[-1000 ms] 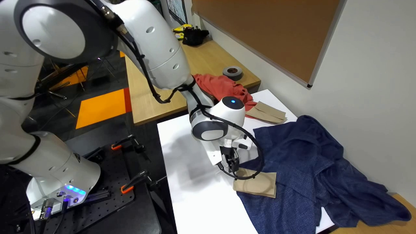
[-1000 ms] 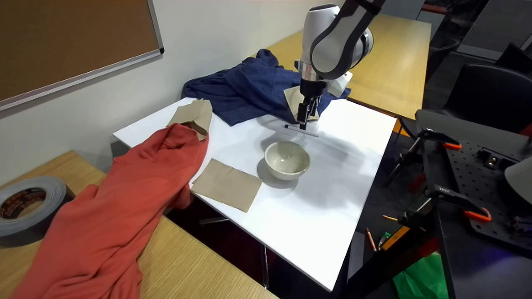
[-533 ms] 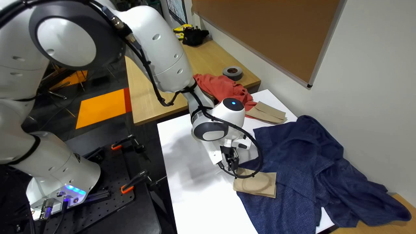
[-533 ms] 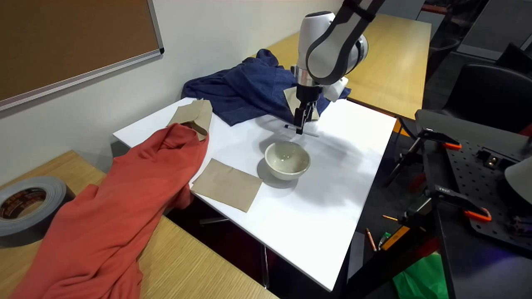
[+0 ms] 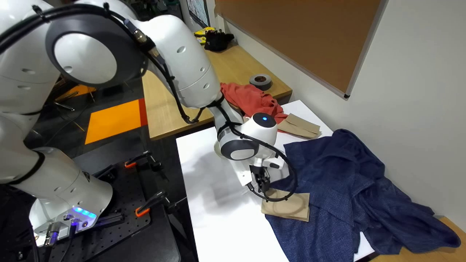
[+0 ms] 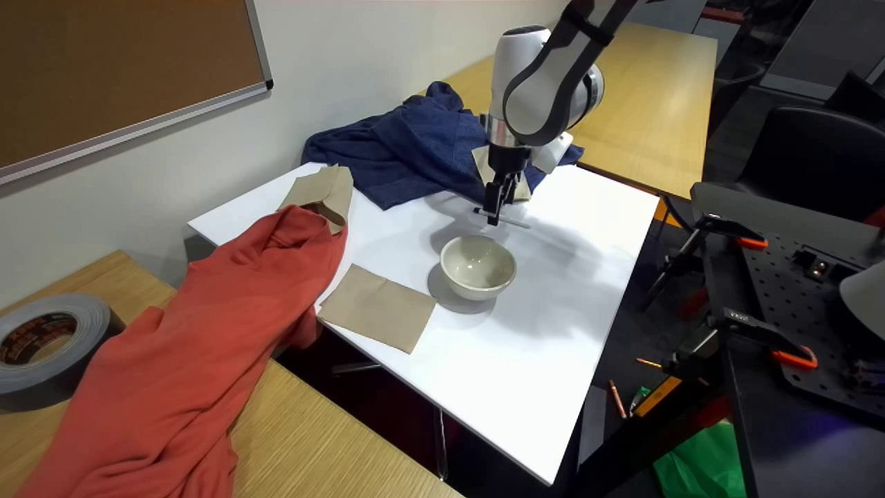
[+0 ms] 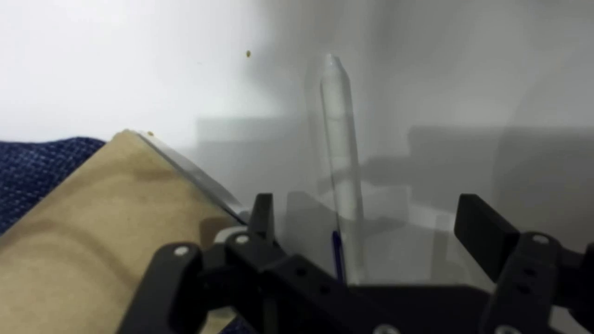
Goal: Pick the marker and put it in the bowl
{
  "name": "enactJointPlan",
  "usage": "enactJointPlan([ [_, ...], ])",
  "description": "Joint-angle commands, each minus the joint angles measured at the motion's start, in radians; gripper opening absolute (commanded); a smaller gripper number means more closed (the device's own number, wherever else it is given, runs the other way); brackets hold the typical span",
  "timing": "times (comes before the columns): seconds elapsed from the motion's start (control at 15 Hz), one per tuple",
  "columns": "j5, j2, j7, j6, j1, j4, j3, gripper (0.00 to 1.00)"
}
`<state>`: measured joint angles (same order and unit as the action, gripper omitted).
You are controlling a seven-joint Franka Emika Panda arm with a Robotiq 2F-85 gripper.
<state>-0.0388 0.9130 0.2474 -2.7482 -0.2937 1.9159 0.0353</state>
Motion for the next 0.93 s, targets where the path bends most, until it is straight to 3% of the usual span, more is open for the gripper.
enactJointPlan([
  [0.0, 0.006, 0.018, 0.002, 0.006, -0.019, -0.030, -0.016, 0.72],
  [0.6, 0.003, 0.030, -0.004, 0.010, -0.025, -0.043, -0.012, 0.03],
  [0.73, 0.002, 0.016, -0.014, 0.002, -0.021, -0.029, -0.006, 0.00],
  [0.87, -0.001, -0.021, -0.022, -0.012, -0.017, 0.007, -0.006, 0.03],
])
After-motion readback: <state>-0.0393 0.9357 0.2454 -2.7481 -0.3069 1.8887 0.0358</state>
